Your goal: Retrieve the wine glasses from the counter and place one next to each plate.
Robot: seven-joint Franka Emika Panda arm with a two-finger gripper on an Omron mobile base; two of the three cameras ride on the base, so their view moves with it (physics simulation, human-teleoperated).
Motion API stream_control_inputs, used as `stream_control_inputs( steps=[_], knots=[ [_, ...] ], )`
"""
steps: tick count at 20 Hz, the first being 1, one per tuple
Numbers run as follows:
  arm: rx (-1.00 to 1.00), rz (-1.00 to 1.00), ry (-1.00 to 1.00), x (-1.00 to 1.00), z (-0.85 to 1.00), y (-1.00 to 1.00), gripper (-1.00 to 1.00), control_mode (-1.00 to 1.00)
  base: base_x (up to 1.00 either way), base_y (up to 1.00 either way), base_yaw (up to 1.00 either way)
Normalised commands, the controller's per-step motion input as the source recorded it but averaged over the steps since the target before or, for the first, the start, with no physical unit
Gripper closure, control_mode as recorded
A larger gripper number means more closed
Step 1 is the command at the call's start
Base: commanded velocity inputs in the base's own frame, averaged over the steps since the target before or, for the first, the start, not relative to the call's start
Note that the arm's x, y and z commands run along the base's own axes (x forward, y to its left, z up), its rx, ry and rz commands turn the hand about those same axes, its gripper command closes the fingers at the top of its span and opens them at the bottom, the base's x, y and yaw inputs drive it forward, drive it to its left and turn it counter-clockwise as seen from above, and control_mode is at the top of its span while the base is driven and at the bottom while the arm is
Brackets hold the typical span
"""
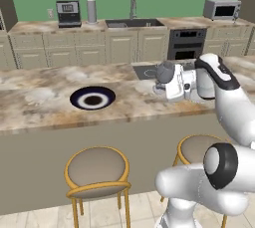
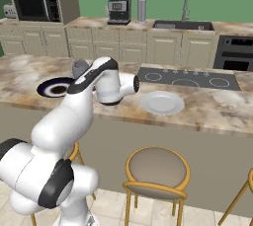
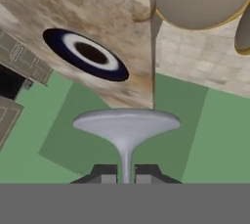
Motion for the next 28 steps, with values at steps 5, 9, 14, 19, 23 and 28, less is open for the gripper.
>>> stream_control_inputs(
  steps=[5,9,14,19,23,28],
  knots=[
    [0.00,0.01,0.08,0.70,-0.24,0.04,1.00,-1.00,0.00,0.00,0.00],
    [0.00,0.00,0.06,0.60,-0.33,0.20,1.00,-1.00,0.00,0.00,0.00],
    [0.00,0.00,0.05,0.50,-0.28,0.22,1.00,-1.00,0.00,0.00,0.00],
    [0.00,0.00,0.02,0.36,-0.17,0.22,1.00,-1.00,0.00,0.00,0.00],
    [0.00,0.00,0.06,0.35,-0.24,0.20,1.00,-1.00,0.00,0.00,0.00],
    [-0.01,0.00,0.03,0.26,-0.29,0.23,1.00,-1.00,0.00,0.00,0.00]
  ],
)
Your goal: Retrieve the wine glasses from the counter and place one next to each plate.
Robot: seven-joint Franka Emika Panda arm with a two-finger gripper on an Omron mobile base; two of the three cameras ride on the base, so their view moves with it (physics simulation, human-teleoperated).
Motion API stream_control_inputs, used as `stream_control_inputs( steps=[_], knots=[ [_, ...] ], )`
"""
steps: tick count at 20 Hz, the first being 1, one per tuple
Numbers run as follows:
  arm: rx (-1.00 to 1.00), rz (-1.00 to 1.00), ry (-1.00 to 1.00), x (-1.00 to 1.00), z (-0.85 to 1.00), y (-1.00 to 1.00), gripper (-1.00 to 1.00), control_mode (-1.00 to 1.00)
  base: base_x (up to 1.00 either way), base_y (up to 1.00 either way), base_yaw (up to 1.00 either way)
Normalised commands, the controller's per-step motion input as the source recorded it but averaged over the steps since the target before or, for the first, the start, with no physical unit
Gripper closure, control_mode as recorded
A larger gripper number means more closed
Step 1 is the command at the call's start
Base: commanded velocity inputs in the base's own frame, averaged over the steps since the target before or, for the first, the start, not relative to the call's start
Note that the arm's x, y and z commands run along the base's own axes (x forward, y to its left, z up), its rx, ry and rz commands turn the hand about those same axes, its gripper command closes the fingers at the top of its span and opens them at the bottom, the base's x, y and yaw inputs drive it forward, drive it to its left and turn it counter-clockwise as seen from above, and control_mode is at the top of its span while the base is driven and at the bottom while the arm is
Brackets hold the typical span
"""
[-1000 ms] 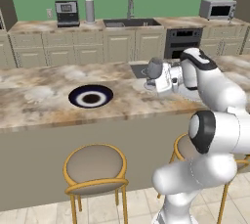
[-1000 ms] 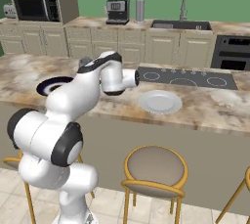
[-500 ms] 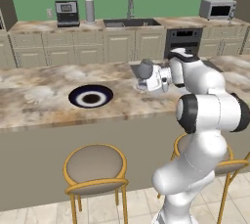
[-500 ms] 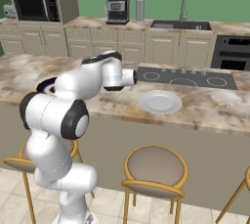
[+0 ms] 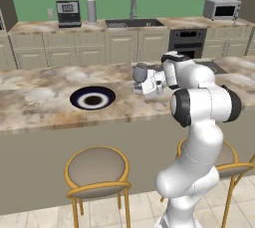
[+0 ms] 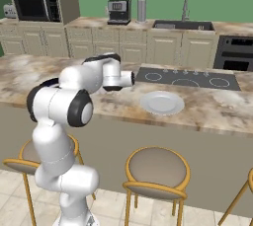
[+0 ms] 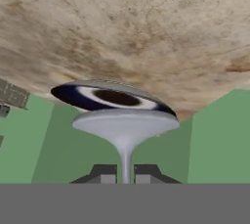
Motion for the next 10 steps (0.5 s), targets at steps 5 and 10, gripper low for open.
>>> stream_control_inputs(
  steps=[5,10],
  knots=[
    [0.00,0.00,0.04,0.18,-0.30,0.20,1.00,-1.00,0.00,0.00,0.00],
    [0.00,0.00,0.00,0.29,-0.20,0.09,1.00,-1.00,0.00,0.00,0.00]
  ],
)
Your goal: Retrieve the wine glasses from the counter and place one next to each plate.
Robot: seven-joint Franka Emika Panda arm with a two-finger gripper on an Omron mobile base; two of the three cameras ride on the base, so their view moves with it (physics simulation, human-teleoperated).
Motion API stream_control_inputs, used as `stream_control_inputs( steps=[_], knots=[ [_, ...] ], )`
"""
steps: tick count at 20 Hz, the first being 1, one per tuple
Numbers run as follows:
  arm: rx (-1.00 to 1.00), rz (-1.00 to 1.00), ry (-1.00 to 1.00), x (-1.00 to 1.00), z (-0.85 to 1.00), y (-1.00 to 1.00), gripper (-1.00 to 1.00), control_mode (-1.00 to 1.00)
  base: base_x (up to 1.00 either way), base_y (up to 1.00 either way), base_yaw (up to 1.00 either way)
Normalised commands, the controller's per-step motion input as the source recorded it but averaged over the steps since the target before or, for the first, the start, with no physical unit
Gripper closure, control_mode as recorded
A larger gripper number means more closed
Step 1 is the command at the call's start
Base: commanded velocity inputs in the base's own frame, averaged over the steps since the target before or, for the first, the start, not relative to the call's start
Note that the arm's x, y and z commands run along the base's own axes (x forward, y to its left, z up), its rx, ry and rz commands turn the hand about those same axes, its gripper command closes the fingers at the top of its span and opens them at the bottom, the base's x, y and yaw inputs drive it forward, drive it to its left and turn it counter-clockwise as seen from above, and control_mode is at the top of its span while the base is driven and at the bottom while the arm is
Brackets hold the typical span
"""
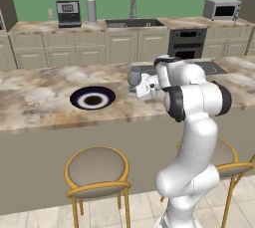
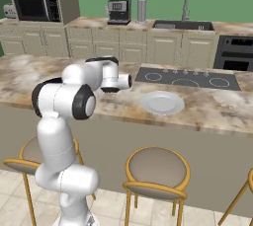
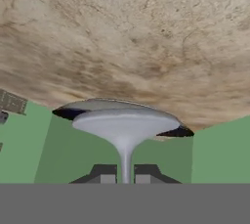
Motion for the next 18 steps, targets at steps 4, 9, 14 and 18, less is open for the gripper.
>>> stream_control_inputs(
  steps=[4,9,14,18],
  knots=[
    [0.00,0.00,0.00,0.33,-0.22,0.05,1.00,-1.00,0.00,0.00,0.00],
    [0.00,0.00,0.00,0.38,-0.20,0.13,1.00,-1.00,0.00,0.00,0.00],
    [0.00,0.00,0.00,0.27,-0.06,0.18,1.00,-1.00,0.00,0.00,0.00],
    [0.00,0.00,0.00,0.18,-0.01,0.19,1.00,-1.00,0.00,0.00,0.00]
  ],
)
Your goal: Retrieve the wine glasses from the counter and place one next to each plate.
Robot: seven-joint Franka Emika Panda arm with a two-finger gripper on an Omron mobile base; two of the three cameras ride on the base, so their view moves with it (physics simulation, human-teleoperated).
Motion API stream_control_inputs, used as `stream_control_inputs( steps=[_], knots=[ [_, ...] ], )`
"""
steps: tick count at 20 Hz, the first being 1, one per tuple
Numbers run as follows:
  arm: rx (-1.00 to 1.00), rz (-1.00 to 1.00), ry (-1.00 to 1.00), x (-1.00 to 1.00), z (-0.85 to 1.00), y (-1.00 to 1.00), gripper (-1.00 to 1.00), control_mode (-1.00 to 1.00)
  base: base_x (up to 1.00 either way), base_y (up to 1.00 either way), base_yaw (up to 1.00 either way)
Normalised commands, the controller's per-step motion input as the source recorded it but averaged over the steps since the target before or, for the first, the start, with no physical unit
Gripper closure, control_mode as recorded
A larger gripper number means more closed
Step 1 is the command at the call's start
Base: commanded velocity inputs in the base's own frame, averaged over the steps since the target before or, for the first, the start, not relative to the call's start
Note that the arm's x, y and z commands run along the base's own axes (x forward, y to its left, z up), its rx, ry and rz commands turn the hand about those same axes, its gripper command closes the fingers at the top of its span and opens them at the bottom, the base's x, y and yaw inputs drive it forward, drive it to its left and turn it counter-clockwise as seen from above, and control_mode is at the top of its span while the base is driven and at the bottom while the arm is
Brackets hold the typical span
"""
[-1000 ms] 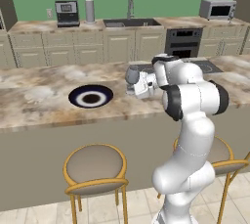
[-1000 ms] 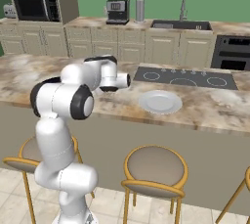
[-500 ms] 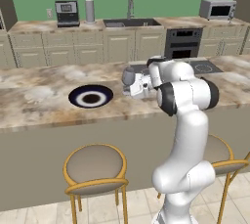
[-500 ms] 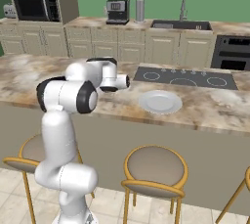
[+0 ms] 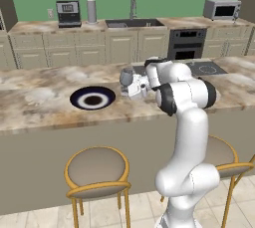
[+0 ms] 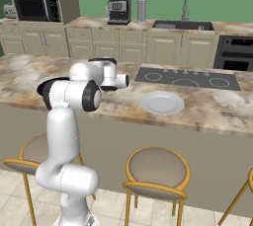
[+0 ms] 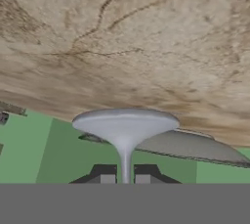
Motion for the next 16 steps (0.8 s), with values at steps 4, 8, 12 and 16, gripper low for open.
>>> stream_control_inputs(
  steps=[4,8,12,16],
  knots=[
    [-0.01,0.00,0.00,0.07,-0.05,0.18,1.00,-1.00,0.00,0.00,0.00],
    [-0.02,0.00,0.00,0.09,-0.21,0.10,1.00,-1.00,0.00,0.00,0.00],
    [-0.01,0.00,0.00,0.12,-0.28,0.04,1.00,-1.00,0.00,0.00,0.00],
    [0.00,0.00,0.00,0.15,-0.23,0.02,1.00,-1.00,0.00,0.00,0.00]
  ],
)
